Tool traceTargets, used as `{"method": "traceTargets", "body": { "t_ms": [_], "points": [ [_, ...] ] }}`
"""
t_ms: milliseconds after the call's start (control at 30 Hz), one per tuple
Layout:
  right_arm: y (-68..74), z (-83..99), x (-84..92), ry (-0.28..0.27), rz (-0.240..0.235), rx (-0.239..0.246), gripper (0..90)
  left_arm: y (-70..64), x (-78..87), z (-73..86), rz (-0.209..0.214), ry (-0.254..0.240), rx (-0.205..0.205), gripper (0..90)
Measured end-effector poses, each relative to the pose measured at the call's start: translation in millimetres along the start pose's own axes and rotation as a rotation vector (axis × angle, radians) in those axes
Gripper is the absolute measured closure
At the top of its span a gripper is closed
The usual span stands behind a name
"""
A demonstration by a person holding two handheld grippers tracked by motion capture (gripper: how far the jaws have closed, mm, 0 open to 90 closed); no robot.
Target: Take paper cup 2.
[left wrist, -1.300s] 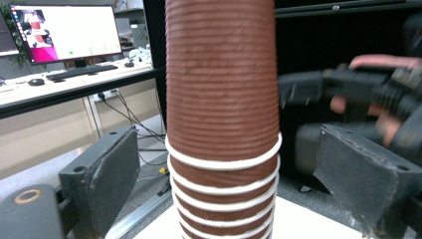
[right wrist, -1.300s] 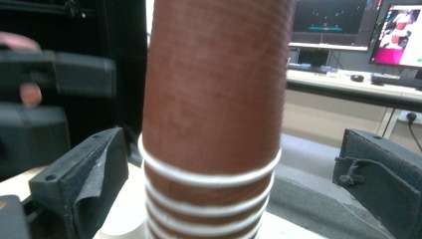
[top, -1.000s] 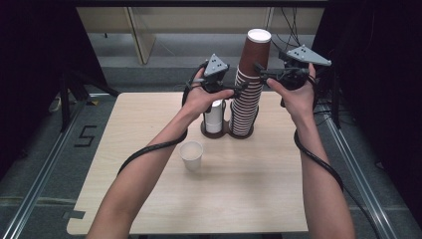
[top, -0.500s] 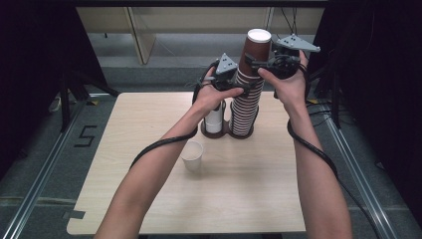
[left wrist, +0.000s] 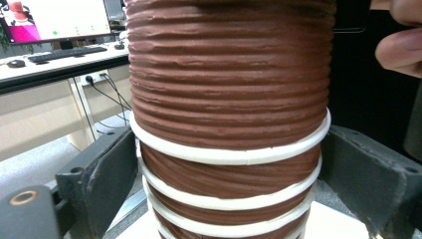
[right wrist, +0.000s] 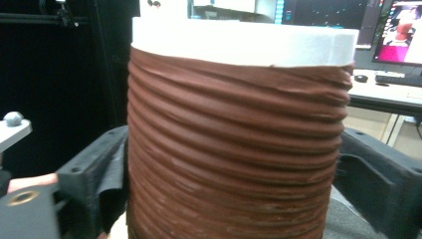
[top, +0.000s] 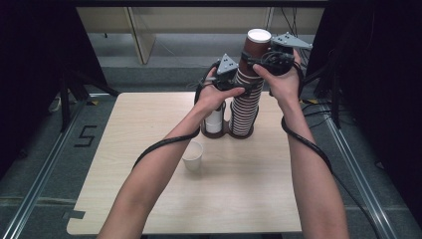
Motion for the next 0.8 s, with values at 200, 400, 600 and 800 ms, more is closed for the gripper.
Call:
{"method": "traceTargets", "body": {
  "t_ms": [200,400,600,800],
  "points": [
    [1.8,-0.7,-3.5,-0.018,0.004,0.007,16.8,0.4,0.7,0.3,0.002,0.005,-0.002,9.1],
    [3.7,-8.3,-0.1,-0.057,0.015,-0.015,17.7,0.3,0.7,0.1,0.001,0.007,-0.001,9.2],
    [3.5,-19.1,3.7,-0.087,0.018,-0.023,18.0,0.2,0.9,0.1,0.001,0.010,-0.003,9.2],
    [5.0,-30.4,8.3,-0.115,0.017,-0.016,18.3,0.2,1.1,0.0,0.001,0.010,-0.007,9.3]
  ]
}}
Point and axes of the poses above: each handheld gripper's, and its own axes: x roughly backward along the jaws, z roughly out of its underside, y roughly to its left, the point moved 6 cm from there along -x, roughly forward along the jaws, and after that the axes turned 12 degrees about -z, right-handed, at the moved point
